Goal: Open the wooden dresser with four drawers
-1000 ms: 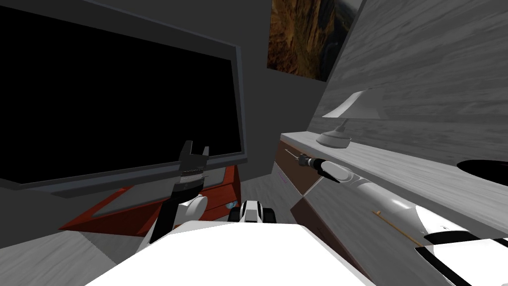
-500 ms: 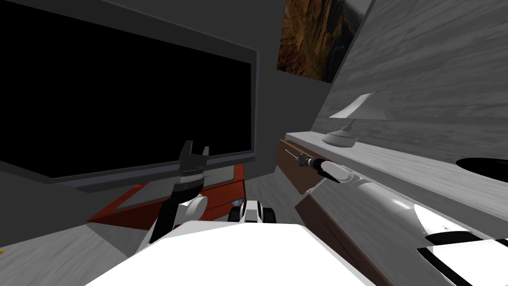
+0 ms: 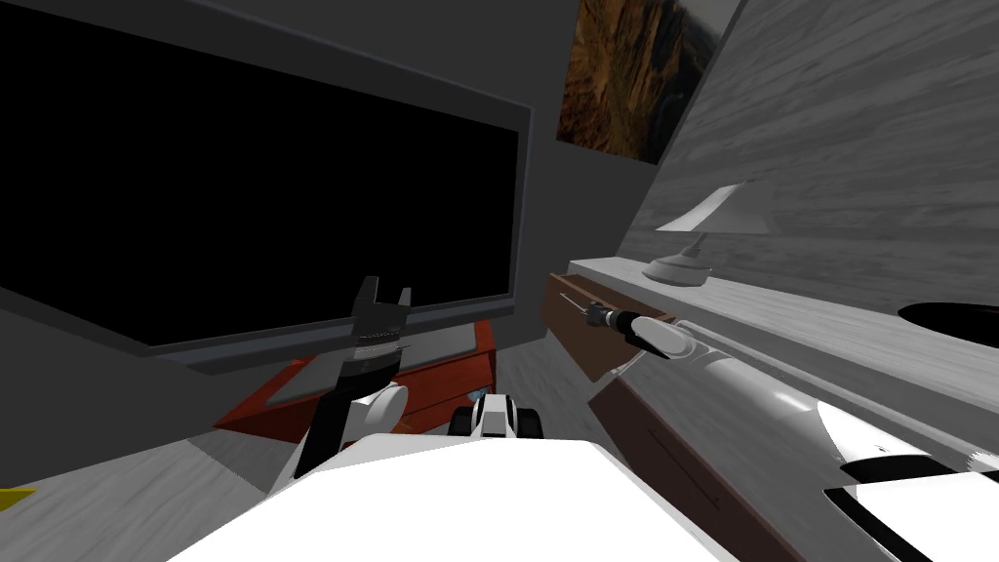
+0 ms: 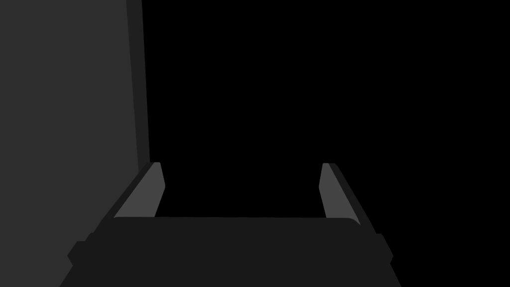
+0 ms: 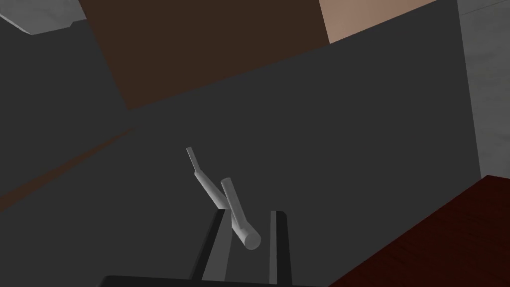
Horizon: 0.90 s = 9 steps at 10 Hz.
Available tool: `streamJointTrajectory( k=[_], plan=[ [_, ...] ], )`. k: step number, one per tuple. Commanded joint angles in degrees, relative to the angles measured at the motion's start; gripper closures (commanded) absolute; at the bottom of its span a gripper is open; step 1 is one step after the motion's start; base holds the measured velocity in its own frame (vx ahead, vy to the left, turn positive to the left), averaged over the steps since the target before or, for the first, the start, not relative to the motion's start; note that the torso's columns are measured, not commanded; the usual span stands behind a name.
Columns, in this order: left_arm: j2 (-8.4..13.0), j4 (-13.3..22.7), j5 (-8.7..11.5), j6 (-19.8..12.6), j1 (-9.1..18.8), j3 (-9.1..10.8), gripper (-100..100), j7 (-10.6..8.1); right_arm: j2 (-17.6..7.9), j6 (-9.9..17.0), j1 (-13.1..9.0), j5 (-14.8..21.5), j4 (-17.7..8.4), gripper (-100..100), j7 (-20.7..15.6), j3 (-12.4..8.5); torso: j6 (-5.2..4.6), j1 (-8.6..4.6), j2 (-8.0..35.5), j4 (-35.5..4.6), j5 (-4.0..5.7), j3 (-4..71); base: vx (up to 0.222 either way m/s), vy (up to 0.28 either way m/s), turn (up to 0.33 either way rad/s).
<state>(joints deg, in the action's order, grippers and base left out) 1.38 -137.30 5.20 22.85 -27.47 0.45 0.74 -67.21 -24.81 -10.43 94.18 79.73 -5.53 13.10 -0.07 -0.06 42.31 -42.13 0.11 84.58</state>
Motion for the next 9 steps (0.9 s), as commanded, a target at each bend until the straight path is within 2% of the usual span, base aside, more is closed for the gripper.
streamJointTrajectory(
  k=[1, 5, 6, 7, 9],
  plan=[
    [0.0, 0.0, 0.0, 0.0, 0.0, 0.01, 0, 0.0, -1.6, -1.7, -0.8, -0.2, 0.7, -100, 1.4, -0.6, -0.01, -0.33, -0.1, -0.1, -0.04, 0.0, -0.014, 0.041, -0.009],
    [0.0, 0.0, 0.0, 0.0, 0.0, 0.02, 0, 0.0, -5.5, -5.8, -2.9, -0.8, 2.1, -100, 4.4, -2.2, 0.07, 0.08, 0.0, -0.2, -0.12, 0.0, -0.003, 0.019, -0.013],
    [0.0, 0.0, 0.0, 0.0, 0.0, 0.02, 0, 0.0, -4.9, -5.1, -2.6, -1.3, 1.5, -100, 3.3, -2.2, 0.08, 0.12, 0.0, -0.2, -0.13, 0.0, -0.001, 0.009, -0.002],
    [0.0, 0.0, 0.0, 0.0, 0.0, 0.02, 0, 0.0, -5.0, -5.4, -2.7, -1.5, 1.5, 0, 3.2, -2.3, 0.08, 0.06, 0.0, -0.1, -0.1, 0.0, 0.0, 0.0, 0.0],
    [0.0, 0.0, 0.0, 0.0, 0.0, 0.02, 0, 0.0, -5.0, -5.4, -2.7, -1.4, 1.5, 0, 3.2, -2.3, 0.07, 0.02, 0.0, -0.1, -0.09, 0.0, 0.0, 0.0, 0.0]
  ],
)
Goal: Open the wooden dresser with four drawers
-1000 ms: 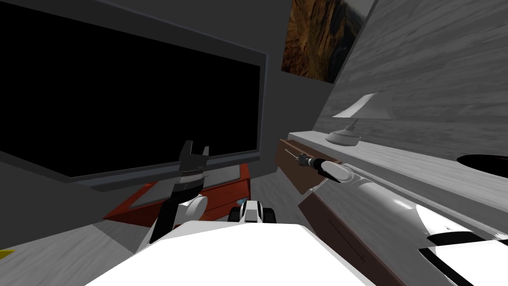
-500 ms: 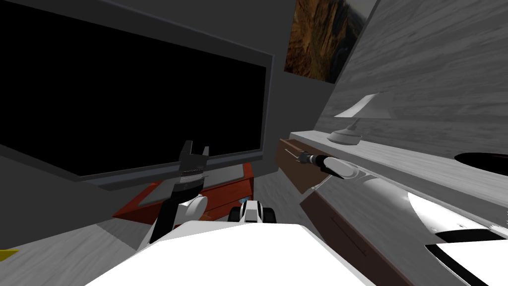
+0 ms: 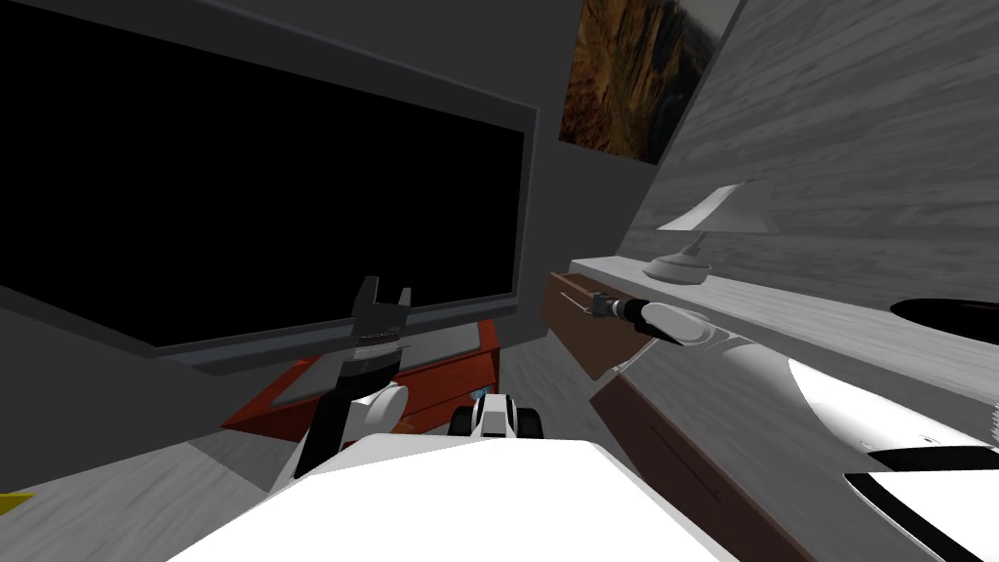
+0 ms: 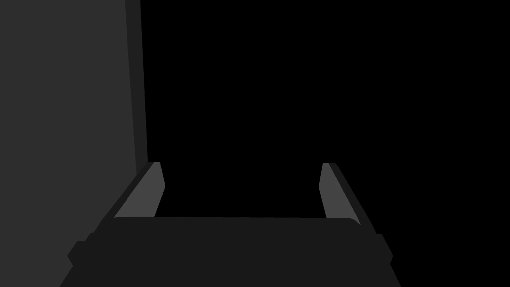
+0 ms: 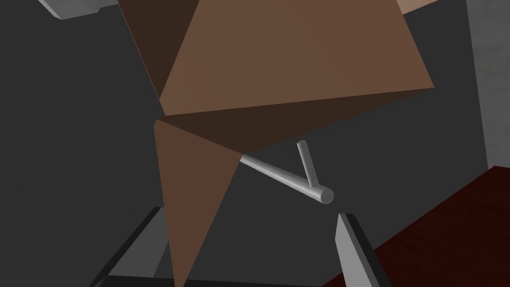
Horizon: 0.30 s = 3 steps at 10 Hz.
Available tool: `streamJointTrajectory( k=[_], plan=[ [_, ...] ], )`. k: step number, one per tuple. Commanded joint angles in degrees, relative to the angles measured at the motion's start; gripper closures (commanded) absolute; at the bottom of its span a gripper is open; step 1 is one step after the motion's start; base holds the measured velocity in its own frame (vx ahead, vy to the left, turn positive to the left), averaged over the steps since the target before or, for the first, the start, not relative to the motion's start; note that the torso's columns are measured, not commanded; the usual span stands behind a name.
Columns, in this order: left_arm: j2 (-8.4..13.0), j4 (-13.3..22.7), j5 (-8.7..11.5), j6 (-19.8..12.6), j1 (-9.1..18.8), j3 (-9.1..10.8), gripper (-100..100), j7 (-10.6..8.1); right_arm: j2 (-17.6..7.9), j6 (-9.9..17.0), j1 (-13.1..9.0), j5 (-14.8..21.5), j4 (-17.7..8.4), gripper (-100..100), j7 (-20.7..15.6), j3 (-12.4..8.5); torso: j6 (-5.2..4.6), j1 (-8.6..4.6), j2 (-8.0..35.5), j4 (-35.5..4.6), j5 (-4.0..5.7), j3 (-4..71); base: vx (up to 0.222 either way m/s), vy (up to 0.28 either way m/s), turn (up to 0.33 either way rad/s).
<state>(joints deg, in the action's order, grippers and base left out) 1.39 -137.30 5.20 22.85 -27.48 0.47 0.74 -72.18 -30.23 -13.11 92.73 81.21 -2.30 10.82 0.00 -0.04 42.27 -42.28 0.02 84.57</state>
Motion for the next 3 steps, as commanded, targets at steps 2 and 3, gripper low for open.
streamJointTrajectory(
  k=[2, 3],
  plan=[
    [0.0, 0.0, 0.0, 0.0, 0.0, 0.0, 0, 0.0, 0.0, 0.0, 0.0, 0.0, 0.0, 0, 0.0, 0.0, 0.0, 0.03, 0.0, 0.0, -0.01, 0.0, 0.0, 0.0, 0.0],
    [0.0, 0.0, 0.0, 0.0, 0.0, 0.0, 0, 0.0, 0.0, 0.0, 0.0, 0.0, 0.0, 0, 0.0, 0.0, 0.0, 0.04, 0.0, 0.0, -0.02, 0.0, 0.0, 0.0, 0.0]
  ],
)
